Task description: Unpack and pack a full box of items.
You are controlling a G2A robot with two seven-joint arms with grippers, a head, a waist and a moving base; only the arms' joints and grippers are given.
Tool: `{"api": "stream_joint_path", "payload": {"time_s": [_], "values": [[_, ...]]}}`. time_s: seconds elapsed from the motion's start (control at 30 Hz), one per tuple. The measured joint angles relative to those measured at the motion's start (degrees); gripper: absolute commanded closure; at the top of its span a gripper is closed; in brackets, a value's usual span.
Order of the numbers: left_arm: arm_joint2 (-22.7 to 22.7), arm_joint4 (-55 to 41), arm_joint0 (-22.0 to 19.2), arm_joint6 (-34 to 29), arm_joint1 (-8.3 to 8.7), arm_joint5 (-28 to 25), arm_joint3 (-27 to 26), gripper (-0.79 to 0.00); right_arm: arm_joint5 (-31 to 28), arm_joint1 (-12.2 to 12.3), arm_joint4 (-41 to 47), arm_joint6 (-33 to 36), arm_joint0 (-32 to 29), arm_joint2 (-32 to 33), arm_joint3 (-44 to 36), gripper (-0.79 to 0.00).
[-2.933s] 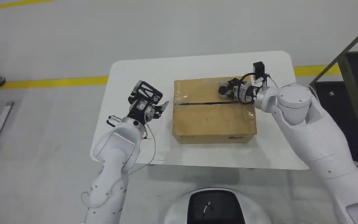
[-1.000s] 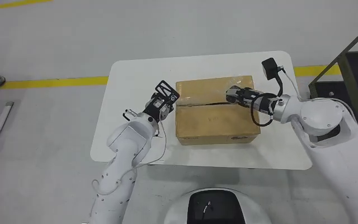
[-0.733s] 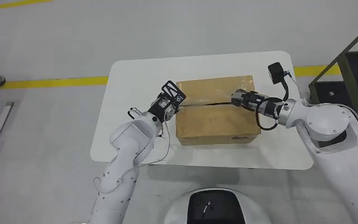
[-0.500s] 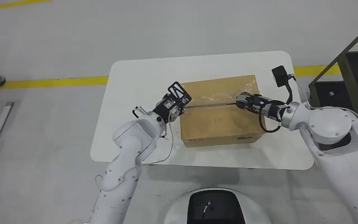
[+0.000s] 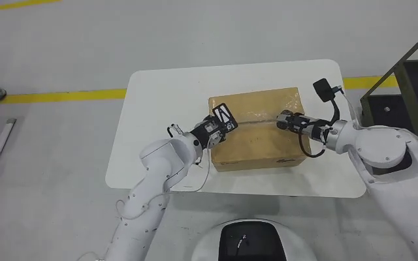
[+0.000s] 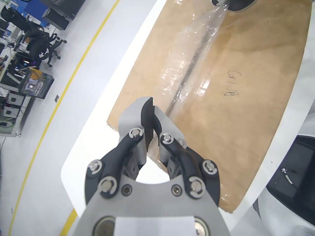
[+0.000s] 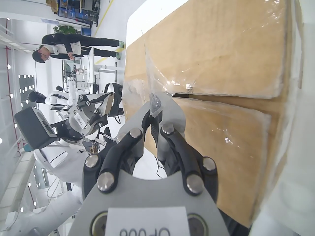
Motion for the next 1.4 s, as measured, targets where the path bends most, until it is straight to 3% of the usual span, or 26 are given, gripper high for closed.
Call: {"api": "stream_joint_path", "payload": {"time_s": [0.9,0.97,1.1,1.4], "values": [[3.5,5.1,-0.7,-1.2,-0.18,2.7,4.5,0.0,1.6,0.8,-4.6,2.3,0.5,-2.6,-0.4,0.0],[3.4,5.2,-0.7,-1.3,-0.18,2.8,4.5,0.0,1.9,0.8,-4.5,2.2,0.5,-2.6,-0.3,-0.231],[3.4,5.1,-0.8,-1.6,-0.21,3.0,4.5,0.0,2.7,0.8,-4.0,1.8,0.8,-2.6,-0.2,-0.342],[3.6,5.3,-1.2,-1.5,-0.33,3.7,4.9,0.0,4.4,1.3,-5.1,1.9,0.4,-0.4,-0.9,-0.342]]}}
